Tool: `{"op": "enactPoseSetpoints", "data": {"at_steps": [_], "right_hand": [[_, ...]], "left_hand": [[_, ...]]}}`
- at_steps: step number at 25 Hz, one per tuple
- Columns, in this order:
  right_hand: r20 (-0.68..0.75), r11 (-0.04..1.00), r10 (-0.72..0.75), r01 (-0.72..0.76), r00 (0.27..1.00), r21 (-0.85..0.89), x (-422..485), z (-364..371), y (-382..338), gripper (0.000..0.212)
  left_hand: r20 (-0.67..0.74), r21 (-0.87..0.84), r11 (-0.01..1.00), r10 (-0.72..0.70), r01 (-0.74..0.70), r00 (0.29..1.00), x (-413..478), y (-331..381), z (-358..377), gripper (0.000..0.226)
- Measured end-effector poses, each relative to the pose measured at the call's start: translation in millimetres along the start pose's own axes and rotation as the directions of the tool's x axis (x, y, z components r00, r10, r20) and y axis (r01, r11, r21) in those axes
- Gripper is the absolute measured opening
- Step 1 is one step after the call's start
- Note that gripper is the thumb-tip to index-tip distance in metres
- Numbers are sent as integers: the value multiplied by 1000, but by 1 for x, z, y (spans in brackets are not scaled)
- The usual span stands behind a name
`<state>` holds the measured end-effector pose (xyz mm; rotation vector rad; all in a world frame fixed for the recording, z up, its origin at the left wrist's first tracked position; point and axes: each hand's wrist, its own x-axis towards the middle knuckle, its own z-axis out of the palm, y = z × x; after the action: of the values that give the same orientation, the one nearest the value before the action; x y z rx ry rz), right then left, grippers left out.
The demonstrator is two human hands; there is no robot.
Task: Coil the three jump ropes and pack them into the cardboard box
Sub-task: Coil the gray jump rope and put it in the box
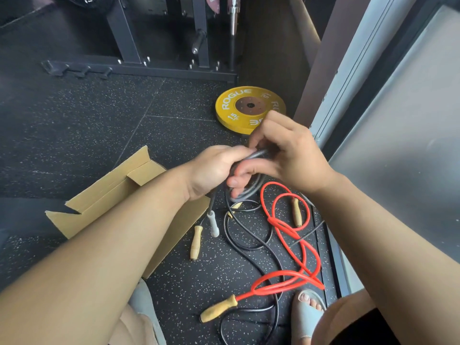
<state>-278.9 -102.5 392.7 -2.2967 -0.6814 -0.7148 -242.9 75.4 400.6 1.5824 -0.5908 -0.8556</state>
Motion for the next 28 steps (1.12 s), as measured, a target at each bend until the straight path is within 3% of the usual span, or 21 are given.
{"op": "enactPoseSetpoints", "data": {"at_steps": [5,7,9,11,13,15,17,22,25,28], "right_hand": [[89,878,364,-373,927,299,-12,-4,19,24],[158,797,474,-498,866,341,-14,-2,21,47],[271,702,553,-616,788,358,-15,4,16,53],[369,639,598,-701,711,316,-16,13,14,49],[350,611,641,-730,684,307,-21,22,21,28],[290,652,623,-687,726,320,-27,26,32,12],[279,768,534,-596,798,236,-31,28,36,8],[179,944,329,-322,927,-69,-22,24,30,27],[243,953,242,-183,939,-241,-13,31,12,45],[290,953,169,-81,942,-293,-7,38,-4,39]], "left_hand": [[74,-427,904,16,17,997,-2,8,-13,48],[82,-555,832,67,-10,994,-5,10,-20,49],[85,-643,765,114,-33,990,-6,10,-22,46],[49,-713,699,139,-63,989,-5,10,-23,41],[-58,-765,629,151,-142,987,-1,10,-27,36],[-177,-801,552,152,-232,972,1,11,-35,31],[-257,-796,532,137,-290,957,1,12,-41,27],[-432,-590,716,110,-373,895,2,14,-34,28],[-565,-318,859,168,-401,808,6,8,-29,32],[-632,-79,942,205,-326,747,9,1,-28,39]]}}
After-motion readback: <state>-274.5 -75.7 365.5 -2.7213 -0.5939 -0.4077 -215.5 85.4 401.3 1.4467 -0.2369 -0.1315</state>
